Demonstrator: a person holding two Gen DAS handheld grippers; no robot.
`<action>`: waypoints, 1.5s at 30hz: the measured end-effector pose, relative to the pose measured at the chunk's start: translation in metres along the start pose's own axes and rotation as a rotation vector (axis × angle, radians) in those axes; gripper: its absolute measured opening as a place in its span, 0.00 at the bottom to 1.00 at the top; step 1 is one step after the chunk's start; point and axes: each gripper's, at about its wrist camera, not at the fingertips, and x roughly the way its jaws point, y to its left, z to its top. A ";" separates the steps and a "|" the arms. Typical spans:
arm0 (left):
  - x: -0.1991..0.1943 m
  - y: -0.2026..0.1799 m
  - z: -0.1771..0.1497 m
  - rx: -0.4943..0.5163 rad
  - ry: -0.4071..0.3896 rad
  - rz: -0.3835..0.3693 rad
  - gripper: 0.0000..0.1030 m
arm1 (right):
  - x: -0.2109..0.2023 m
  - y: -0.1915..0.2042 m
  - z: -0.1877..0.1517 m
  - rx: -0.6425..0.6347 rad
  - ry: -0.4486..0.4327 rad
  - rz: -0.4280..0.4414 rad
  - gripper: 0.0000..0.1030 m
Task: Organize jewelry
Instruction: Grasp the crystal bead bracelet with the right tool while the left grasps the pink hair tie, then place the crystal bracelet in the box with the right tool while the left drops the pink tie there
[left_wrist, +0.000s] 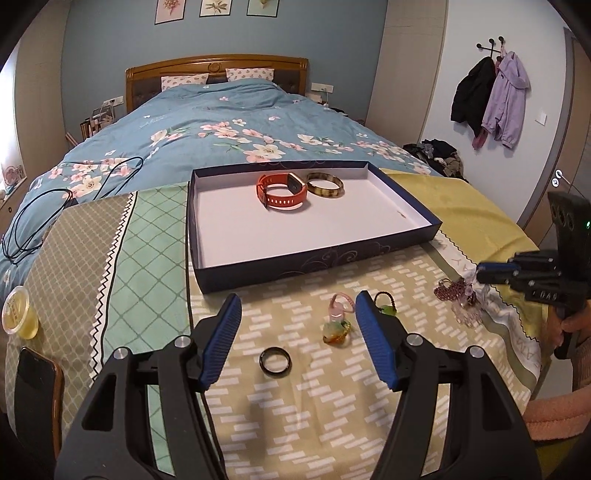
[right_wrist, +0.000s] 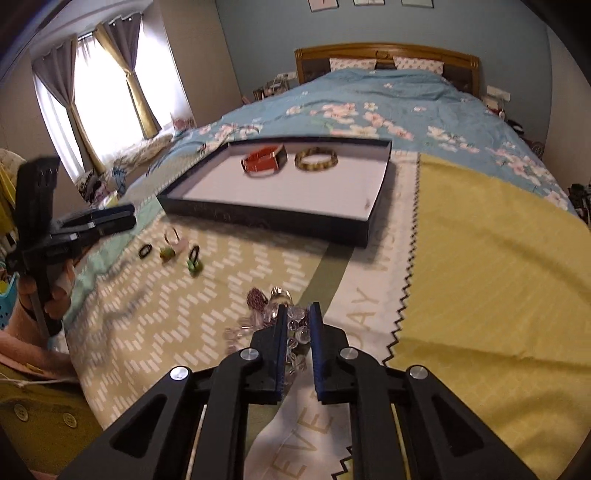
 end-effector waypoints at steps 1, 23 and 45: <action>-0.001 0.000 -0.001 0.000 0.001 -0.002 0.62 | -0.003 0.002 0.002 -0.004 -0.009 0.002 0.10; 0.008 -0.025 -0.014 0.098 0.041 -0.055 0.58 | -0.021 0.031 0.039 -0.020 -0.138 0.079 0.10; 0.069 -0.026 0.004 0.077 0.172 -0.076 0.13 | 0.010 0.029 0.054 0.008 -0.118 0.136 0.10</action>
